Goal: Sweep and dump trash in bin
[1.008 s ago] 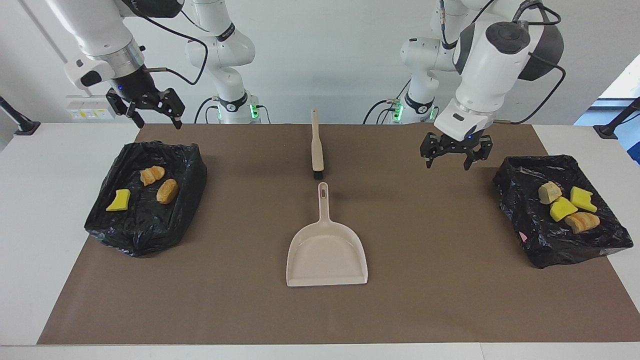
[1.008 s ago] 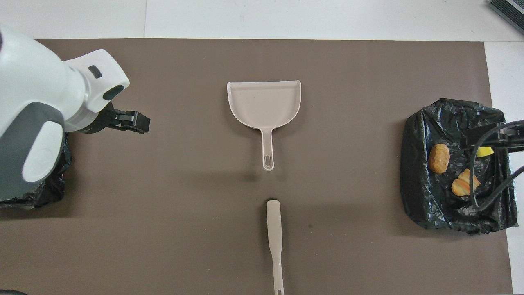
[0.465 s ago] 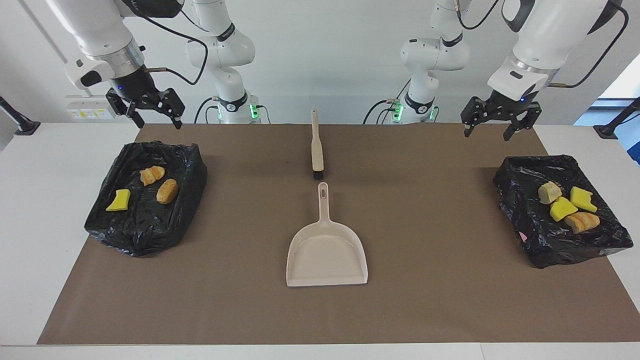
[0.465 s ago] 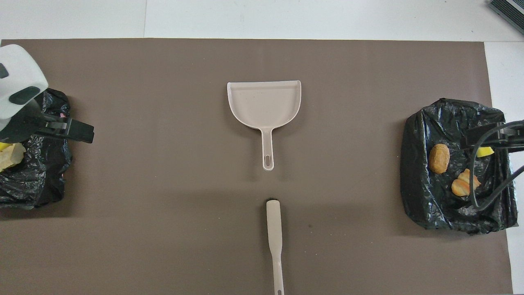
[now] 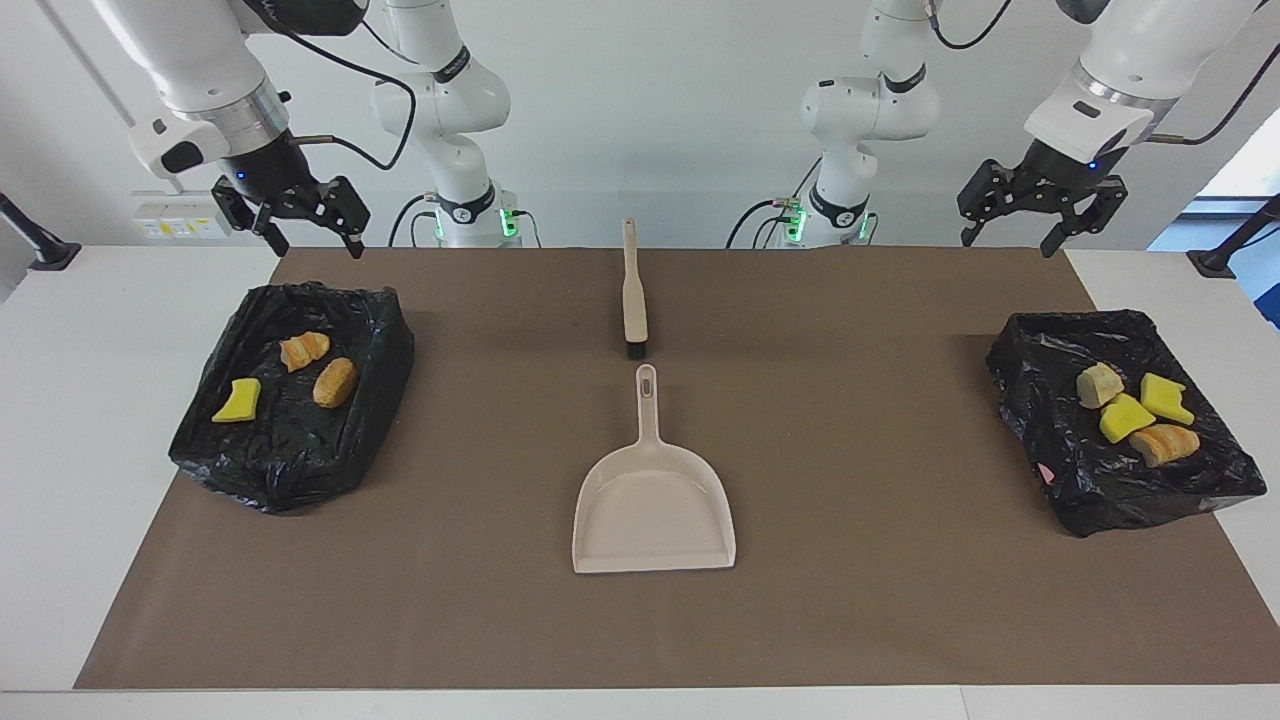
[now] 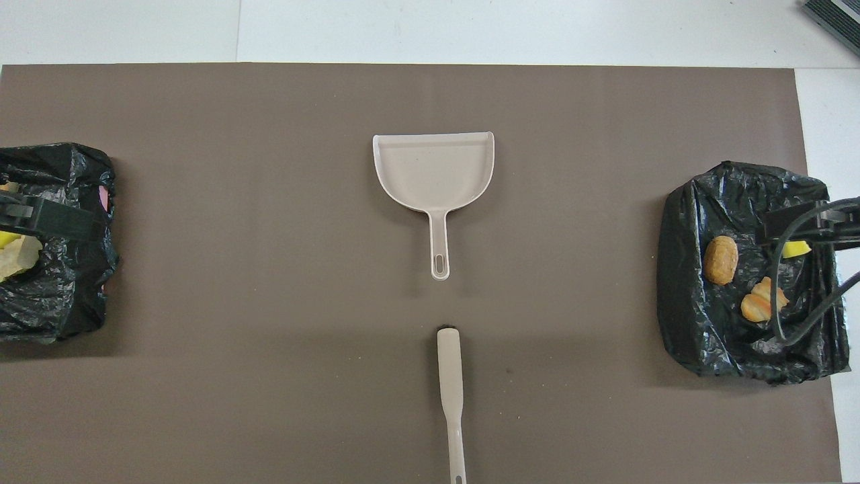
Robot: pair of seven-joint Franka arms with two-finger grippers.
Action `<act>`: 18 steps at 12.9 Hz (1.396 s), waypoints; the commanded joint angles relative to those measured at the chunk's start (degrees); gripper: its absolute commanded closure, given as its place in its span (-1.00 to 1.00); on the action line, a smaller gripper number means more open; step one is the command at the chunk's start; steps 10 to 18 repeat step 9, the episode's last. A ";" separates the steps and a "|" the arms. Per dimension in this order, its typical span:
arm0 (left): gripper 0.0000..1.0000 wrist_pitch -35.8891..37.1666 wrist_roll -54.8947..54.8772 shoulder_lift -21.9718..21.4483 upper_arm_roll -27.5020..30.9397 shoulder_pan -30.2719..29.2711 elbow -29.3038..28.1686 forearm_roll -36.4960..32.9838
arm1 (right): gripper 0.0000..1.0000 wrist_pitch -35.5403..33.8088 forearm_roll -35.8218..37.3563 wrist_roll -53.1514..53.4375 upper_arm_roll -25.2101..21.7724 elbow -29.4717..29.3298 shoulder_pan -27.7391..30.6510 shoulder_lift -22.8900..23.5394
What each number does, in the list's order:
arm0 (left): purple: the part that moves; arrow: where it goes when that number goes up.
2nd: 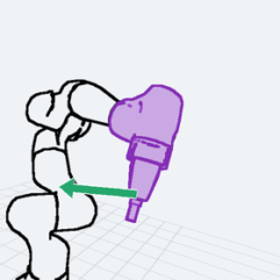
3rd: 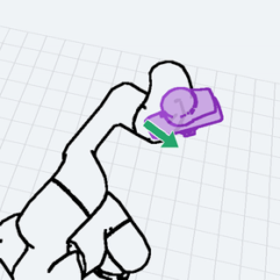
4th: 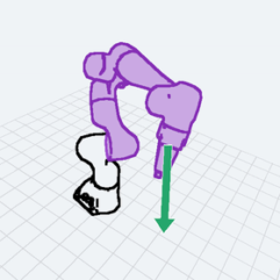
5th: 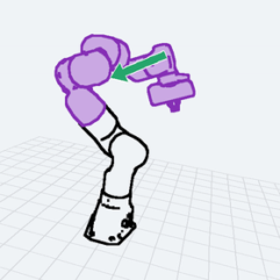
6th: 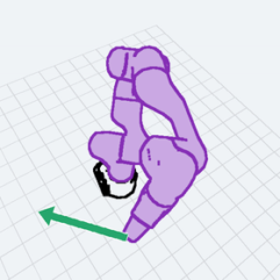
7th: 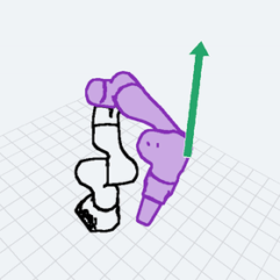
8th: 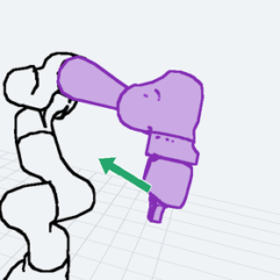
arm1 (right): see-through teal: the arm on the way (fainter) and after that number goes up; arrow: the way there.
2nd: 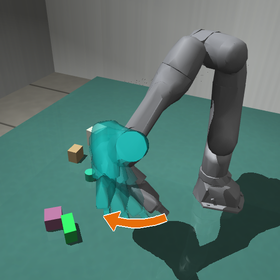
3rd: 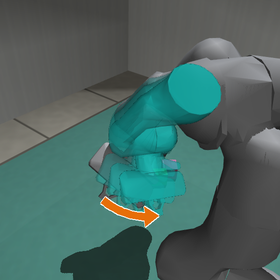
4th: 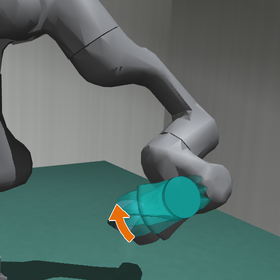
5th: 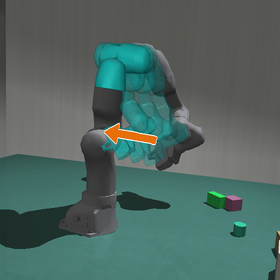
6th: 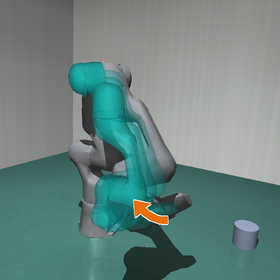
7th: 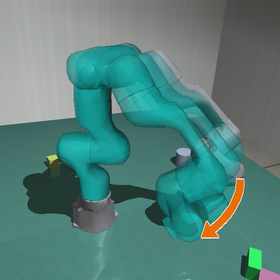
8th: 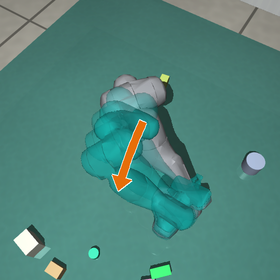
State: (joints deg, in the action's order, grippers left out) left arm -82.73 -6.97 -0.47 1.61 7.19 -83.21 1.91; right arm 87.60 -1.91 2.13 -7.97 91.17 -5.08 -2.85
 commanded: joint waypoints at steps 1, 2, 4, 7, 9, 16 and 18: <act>-1.00 1.17 -0.32 -0.85 -0.03 -0.07 -0.19 0.81 | -1.00 0.64 -0.56 -1.43 0.14 0.58 0.24 -0.67; -1.00 1.17 -0.32 -0.85 -0.20 -0.25 -0.19 0.81 | -1.00 0.64 -0.56 -1.43 0.14 0.67 0.33 -0.67; -1.00 1.17 -0.50 -0.85 -0.38 -0.69 -0.28 0.81 | -1.00 0.64 -0.56 -1.43 0.14 0.67 0.24 -0.67; -1.00 1.08 -0.24 -0.85 -0.38 -0.69 -0.28 0.81 | -1.00 0.64 -0.56 -1.43 0.14 0.58 0.24 -0.67; -1.00 1.17 -0.24 -0.94 -0.29 -0.69 -0.37 0.72 | -1.00 0.64 -0.56 -1.43 0.14 0.59 0.24 -0.67; -1.00 1.17 -0.24 -0.94 -0.29 -0.69 -0.37 0.72 | -1.00 0.64 -0.56 -1.43 0.14 0.59 0.24 -0.67; -1.00 1.17 -0.24 -0.94 -0.29 -0.69 -0.37 0.72 | -1.00 0.64 -0.56 -1.43 0.14 0.59 0.24 -0.67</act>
